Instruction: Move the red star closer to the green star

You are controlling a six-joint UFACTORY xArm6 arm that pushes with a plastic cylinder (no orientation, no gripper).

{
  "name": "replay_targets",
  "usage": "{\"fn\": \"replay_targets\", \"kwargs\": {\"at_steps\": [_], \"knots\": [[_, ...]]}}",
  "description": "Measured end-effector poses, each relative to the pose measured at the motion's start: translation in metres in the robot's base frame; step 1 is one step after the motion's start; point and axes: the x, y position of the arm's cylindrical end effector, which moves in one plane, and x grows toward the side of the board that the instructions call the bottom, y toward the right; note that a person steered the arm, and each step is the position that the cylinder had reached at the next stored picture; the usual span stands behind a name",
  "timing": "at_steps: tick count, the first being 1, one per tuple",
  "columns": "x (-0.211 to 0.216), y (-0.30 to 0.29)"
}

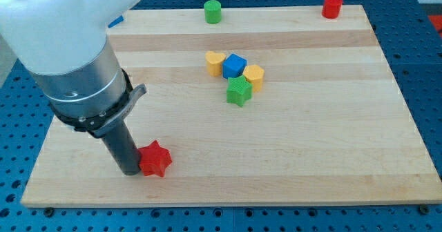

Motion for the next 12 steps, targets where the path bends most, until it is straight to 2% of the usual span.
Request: {"fn": "replay_targets", "kwargs": {"at_steps": [2,3,4,7,8,9,11,12], "knots": [[0.036,0.002],[0.041,0.019],[0.034,0.037],[-0.053,0.039],[-0.049,0.039],[-0.021,0.038],[-0.048,0.005],[-0.048,-0.016]]}}
